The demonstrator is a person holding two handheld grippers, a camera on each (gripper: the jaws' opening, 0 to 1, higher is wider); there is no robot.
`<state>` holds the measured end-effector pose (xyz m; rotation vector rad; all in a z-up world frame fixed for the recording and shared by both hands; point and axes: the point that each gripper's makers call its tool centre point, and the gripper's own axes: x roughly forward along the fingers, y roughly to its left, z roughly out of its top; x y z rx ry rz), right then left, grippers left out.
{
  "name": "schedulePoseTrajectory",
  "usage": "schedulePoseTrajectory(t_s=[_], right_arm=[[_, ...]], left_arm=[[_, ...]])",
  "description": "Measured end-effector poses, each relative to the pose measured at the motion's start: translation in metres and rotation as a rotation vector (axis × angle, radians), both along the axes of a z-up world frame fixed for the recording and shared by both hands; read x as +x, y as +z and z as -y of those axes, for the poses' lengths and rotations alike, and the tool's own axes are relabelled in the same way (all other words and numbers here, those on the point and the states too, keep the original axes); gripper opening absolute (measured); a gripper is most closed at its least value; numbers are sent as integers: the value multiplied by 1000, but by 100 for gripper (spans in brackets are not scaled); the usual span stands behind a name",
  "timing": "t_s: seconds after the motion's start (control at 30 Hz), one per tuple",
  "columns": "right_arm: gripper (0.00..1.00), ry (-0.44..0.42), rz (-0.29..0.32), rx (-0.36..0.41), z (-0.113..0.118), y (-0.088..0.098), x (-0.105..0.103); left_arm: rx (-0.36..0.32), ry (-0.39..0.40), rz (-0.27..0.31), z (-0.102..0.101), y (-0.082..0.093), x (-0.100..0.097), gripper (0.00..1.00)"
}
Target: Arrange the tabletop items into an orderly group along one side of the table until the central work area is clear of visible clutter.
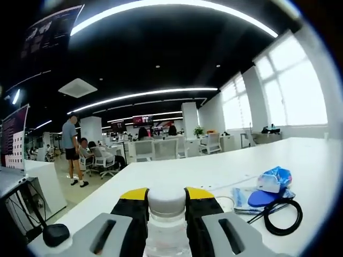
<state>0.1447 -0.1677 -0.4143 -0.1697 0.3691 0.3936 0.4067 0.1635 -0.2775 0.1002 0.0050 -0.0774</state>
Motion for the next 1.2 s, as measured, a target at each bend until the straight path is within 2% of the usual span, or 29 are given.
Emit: schedulePoseTrajectory(t_s=[0.2, 0.5, 0.6, 0.73, 0.93, 0.97, 1.0, 1.03, 1.1, 1.2], right_arm=[[65, 0, 5, -4, -5, 1, 7], [65, -20, -1, -9, -4, 1, 17], [65, -24, -1, -11, -3, 1, 18], [65, -35, -14, -36, 1, -2, 23], [65, -47, -20, -42, 4, -3, 27], [65, -47, -21, -43, 4, -3, 28], [65, -49, -25, -42, 4, -5, 28], [65, -49, -28, -43, 4, -6, 29], [65, -46, -36, -48, 3, -8, 29], [65, -42, -43, -56, 2, -9, 29]], left_arm=[[10, 18, -12, -9, 2, 15, 23], [-52, 68, -23, -20, 5, 40, 23], [-52, 70, -21, -20, 6, 43, 23], [-28, 87, -13, -18, 9, 58, 22], [-19, 89, -11, -15, 4, 66, 22], [-18, 85, 40, -15, 11, 68, 22], [-21, 89, 3, -17, 6, 66, 23], [-23, 86, -2, -18, 5, 67, 23], [-41, 85, -7, -21, 6, 68, 23], [-29, 107, 8, -19, 6, 67, 23]])
